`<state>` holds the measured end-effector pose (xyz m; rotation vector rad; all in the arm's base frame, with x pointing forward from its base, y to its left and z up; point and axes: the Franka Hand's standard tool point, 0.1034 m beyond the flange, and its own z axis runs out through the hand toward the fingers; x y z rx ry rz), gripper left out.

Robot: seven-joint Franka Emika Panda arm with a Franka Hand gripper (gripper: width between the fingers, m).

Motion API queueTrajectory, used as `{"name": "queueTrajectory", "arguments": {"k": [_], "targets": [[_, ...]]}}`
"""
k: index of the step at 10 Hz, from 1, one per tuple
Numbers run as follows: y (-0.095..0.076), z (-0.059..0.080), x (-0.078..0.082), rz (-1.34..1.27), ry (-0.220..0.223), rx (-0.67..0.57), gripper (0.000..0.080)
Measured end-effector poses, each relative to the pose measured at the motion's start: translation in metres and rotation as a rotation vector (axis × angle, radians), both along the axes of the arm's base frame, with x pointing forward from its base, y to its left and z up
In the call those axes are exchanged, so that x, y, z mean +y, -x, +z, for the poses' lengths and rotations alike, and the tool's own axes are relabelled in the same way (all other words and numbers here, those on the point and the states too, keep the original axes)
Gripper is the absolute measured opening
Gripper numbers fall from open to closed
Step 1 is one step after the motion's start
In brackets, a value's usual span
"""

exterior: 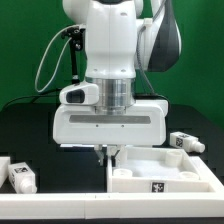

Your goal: Assemble one leg

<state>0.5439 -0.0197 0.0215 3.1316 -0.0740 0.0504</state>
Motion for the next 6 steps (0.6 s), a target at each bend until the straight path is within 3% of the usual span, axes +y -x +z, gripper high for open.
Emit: {"name": "queueTrajectory", "arguments": {"k": [2, 3, 5, 6], "targets": [[0.000, 0.000, 0.000, 0.000, 0.000, 0.000, 0.0379], [0.001, 0.002, -0.001, 0.013, 0.000, 0.001, 0.0379], [0.013, 0.026, 0.002, 0.031, -0.012, -0.001, 0.0618], [0.023, 0.038, 0.008, 0.032, -0.021, 0.012, 0.0618]]}}
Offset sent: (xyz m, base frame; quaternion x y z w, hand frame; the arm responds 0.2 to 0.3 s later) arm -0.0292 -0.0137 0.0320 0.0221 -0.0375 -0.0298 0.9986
